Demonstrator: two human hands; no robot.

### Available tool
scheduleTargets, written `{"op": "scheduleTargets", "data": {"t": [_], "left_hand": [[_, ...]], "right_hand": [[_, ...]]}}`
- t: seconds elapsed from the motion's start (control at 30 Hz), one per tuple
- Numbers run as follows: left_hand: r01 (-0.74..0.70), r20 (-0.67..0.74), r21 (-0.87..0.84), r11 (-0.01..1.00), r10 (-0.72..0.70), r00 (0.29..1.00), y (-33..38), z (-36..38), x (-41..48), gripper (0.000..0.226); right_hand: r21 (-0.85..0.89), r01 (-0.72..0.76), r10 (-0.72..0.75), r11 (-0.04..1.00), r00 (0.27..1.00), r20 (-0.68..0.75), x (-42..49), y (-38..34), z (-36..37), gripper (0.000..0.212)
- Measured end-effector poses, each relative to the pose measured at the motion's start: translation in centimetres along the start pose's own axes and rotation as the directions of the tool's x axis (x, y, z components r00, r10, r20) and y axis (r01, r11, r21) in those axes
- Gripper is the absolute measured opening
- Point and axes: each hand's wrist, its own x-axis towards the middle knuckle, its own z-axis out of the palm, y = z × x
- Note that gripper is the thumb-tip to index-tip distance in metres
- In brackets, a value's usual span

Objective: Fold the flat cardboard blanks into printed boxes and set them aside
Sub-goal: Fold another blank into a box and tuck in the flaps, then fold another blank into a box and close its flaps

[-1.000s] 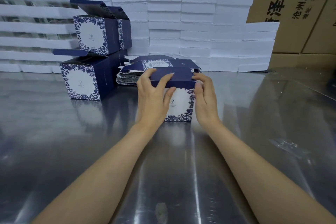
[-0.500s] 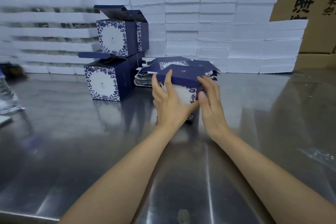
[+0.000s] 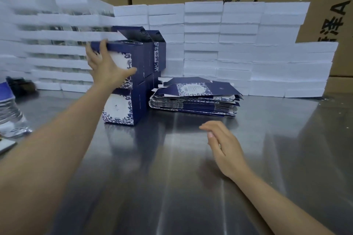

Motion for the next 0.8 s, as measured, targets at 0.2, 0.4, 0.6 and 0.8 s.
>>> {"op": "scheduleTargets", "data": {"t": [0.2, 0.4, 0.6, 0.8], "left_hand": [[0.023, 0.086, -0.024, 0.999, -0.021, 0.996, -1.8, 1.6, 1.0, 0.113], [0.095, 0.131, 0.095, 0.991, -0.107, 0.986, -0.6, 0.6, -0.2, 0.120], [-0.280, -0.220, -0.179, 0.943, 0.239, 0.946, 6.0, 4.4, -13.7, 0.058], [-0.380, 0.461, 0.118, 0.917, 0.288, 0.839, 6.6, 9.5, -23.2, 0.022]], "right_hand": [[-0.007, 0.001, -0.001, 1.000, 1.000, 0.027, 0.1, 0.2, 0.1, 0.035], [-0.099, -0.003, 0.007, 0.995, 0.999, 0.040, 0.1, 0.0, 0.1, 0.032], [-0.261, -0.049, 0.064, 0.964, 0.997, 0.049, 1.6, 0.5, 0.6, 0.024], [-0.344, -0.136, 0.128, 0.929, 0.991, -0.045, 3.1, 2.0, 0.8, 0.023]]}}
